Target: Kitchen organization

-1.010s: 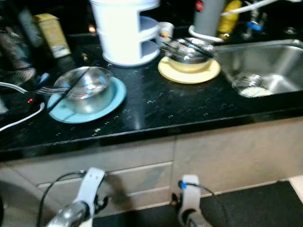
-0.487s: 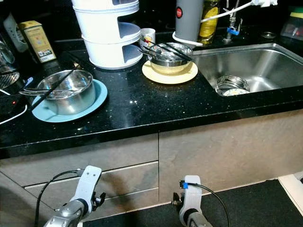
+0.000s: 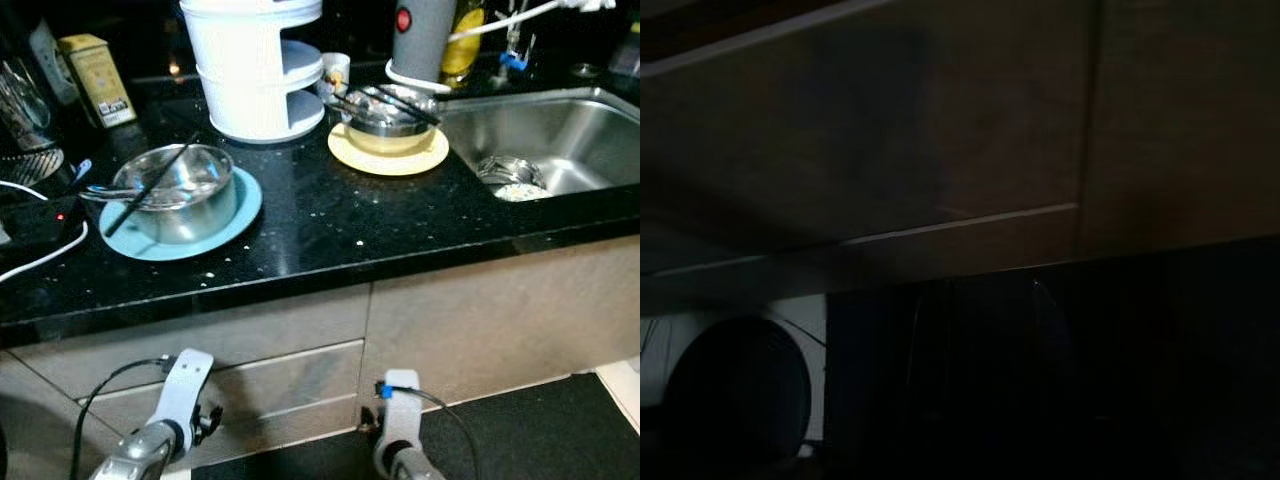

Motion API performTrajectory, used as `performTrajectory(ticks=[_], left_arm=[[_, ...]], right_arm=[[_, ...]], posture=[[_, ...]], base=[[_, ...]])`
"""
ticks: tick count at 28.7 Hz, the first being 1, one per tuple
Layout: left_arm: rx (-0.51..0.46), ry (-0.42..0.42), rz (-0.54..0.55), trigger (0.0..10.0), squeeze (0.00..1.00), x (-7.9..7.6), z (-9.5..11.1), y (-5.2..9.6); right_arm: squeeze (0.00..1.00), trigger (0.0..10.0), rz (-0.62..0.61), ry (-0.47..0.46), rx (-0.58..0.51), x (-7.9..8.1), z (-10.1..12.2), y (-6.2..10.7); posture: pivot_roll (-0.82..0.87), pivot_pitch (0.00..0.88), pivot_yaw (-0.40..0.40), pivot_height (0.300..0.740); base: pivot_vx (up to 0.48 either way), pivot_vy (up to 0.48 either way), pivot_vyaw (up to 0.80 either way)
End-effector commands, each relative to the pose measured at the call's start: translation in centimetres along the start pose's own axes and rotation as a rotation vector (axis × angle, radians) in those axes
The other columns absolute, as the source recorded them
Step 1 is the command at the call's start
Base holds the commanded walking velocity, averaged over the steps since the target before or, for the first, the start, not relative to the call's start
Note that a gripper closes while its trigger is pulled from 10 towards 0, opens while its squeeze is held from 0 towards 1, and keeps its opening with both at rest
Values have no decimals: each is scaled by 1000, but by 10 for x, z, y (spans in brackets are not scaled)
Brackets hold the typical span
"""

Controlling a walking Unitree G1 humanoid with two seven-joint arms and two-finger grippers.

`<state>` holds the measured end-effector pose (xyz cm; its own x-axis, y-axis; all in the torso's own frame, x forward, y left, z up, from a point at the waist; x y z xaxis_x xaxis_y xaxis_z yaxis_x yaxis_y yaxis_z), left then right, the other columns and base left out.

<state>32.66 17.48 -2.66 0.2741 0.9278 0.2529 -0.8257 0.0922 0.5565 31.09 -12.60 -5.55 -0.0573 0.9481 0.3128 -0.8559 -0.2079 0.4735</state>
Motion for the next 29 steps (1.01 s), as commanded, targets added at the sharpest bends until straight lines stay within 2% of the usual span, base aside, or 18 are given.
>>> performTrajectory(ticks=[1, 6, 7, 8, 11, 12, 13, 14, 15, 18, 20, 21, 23, 24, 25, 26, 27, 29], left_arm=[[8, -46, -24, 10000, 0, -2, -4, 3], [-47, -111, -45, 10000, 0, -1, 8, 8], [-89, -129, -56, 10000, 0, -1, 16, 12], [-183, -119, -75, 10000, 0, -1, 32, 24], [-241, -107, -89, 10000, 0, -1, 41, 33], [-280, -107, -103, 10000, 0, -1, 45, 42], [-384, -95, -123, 10000, 0, 3, 56, 70], [-384, -95, -123, 10000, 0, 3, 56, 70], [-439, -97, -133, 10000, 0, 5, 60, 89], [-496, -115, -141, 10000, 0, 6, 65, 111], [-558, -124, -89, 10000, 0, 13, 73, 131], [-607, -104, -36, 10000, 0, 19, 79, 146], [-637, -110, 15, 10000, 0, 25, 83, 156], [-637, -110, 15, 10000, 0, 25, 83, 156], [-649, -87, 46, 10000, 0, 28, 84, 162], [-668, -54, 140, 10000, 0, 37, 84, 181], [-672, -45, 188, 10000, 0, 41, 84, 190], [-672, -45, 188, 10000, 0, 41, 84, 190]], right_arm=[[0, 10000, -22, -3, 19, -8, -6, 4], [0, 10000, -19, -2, 14, -9, -5, 4], [0, 10000, -16, -2, 11, -9, -4, 4], [0, 10000, -14, -2, 8, -10, -3, 4], [0, 10000, -14, -2, 7, -11, -3, 5], [0, 10000, -14, -2, 6, -12, -3, 5], [0, 10000, -11, -1, 6, -15, -4, 7], [0, 10000, -11, -1, 6, -15, -4, 7], [0, 10000, -8, 1, 6, -16, -4, 8], [0, 10000, 4, 6, 5, -15, -5, 9], [0, 10000, 34, 22, 4, -11, -4, 9], [0, 10000, 58, 36, 2, -8, -4, 9], [0, 10000, 66, 40, 0, -6, -4, 9], [0, 10000, 66, 40, 0, -6, -4, 9], [0, 10000, 68, 39, 1, -5, -4, 9], [0, 10000, 71, 39, 5, -5, -6, 9], [0, 10000, 73, 39, 7, -4, -6, 9], [0, 10000, 73, 39, 7, -4, -6, 9]], posture=[[-65, 161, 7, 740], [-65, 161, 7, 740], [-65, 161, 7, 740], [-64, 156, 6, 740], [-64, 156, 6, 740], [-65, 155, 4, 740], [-57, 157, 2, 740], [-57, 157, 2, 740], [-52, 157, -1, 740], [-48, 157, -3, 740], [-42, 154, -3, 740], [-37, 150, -2, 740], [-37, 150, -2, 740], [-37, 150, -2, 740], [-32, 147, -2, 740], [-30, 146, -4, 740], [-30, 146, -4, 740], [-30, 146, -4, 740]], base=[[0, 0, 0], [0, 0, 0], [0, 0, 0], [0, 0, 0], [0, 0, 0], [0, 0, 0], [0, 0, 0], [0, 0, 0], [0, 0, 0], [0, 0, 0], [0, 0, 0], [0, 0, 0], [0, 0, 0], [0, 0, 0], [0, 0, 0], [0, 0, 0], [0, 0, 0], [0, 0, 0]])
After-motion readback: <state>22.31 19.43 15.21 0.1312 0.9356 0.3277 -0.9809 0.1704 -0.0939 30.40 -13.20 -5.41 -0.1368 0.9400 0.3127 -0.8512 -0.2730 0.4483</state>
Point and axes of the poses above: a point about 5 cm out from each wrist's last joint towards the gripper, its own y axis pointing back from the gripper into the wrist, its own z axis along the axis of the wrist's last joint, x = y × z, the point moved 6 cm from there along -y, pointing out of the wrist towards the gripper, and after that the axes turned 8 degrees about -y, right-handed, at the moved point
